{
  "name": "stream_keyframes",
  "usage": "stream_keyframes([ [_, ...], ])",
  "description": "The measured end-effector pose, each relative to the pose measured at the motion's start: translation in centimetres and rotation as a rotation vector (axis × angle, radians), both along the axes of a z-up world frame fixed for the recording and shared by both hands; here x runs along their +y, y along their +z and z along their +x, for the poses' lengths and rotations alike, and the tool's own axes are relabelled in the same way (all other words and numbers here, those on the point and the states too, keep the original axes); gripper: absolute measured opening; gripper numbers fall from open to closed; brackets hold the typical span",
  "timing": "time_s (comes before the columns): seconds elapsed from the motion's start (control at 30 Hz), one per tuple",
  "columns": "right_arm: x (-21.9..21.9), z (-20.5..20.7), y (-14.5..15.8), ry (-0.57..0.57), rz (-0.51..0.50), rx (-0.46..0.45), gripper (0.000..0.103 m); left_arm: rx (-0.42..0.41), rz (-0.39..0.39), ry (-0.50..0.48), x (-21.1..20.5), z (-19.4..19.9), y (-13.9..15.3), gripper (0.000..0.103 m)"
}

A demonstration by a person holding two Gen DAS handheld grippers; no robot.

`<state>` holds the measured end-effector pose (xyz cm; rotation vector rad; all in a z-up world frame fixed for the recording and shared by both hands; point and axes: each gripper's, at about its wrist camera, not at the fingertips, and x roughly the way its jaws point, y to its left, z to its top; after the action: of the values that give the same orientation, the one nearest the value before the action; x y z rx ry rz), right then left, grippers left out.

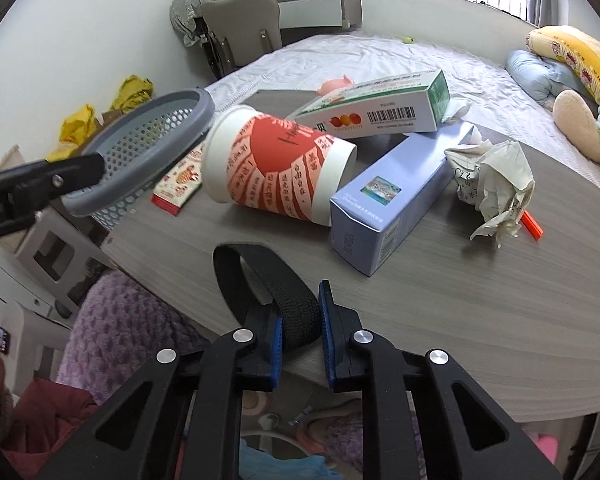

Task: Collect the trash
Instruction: 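Reach the left gripper to the red-and-white paper cup and grasp it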

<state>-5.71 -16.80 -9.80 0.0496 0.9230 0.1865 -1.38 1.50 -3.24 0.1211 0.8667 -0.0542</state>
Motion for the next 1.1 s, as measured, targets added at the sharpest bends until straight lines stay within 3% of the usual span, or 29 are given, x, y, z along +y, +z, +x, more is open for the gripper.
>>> stream_keyframes([
  [0.3,-3.5,-2.1,1.5,-0.089,0.062,-0.015,0.015,0.006,-0.033,-0.050,-1.9,0.4,0.3,0.097],
  [0.5,-6.9,-3.3,2.1,-0.178,0.072,-0.032,0.015,-0.009,-0.054,-0.133,-5.5,1.2,0.8,0.097],
  [0.83,-10.8,-3.9,1.5,-0.246,0.119,-0.027,0.015,0.042,-0.055,-0.211,-10.7,2.7,-1.2,0.097],
  [1.1,-12.3,-3.8,1.1,-0.257,0.153,-0.020,0.015,0.061,-0.034,-0.209,-12.4,3.8,-2.4,0.097],
])
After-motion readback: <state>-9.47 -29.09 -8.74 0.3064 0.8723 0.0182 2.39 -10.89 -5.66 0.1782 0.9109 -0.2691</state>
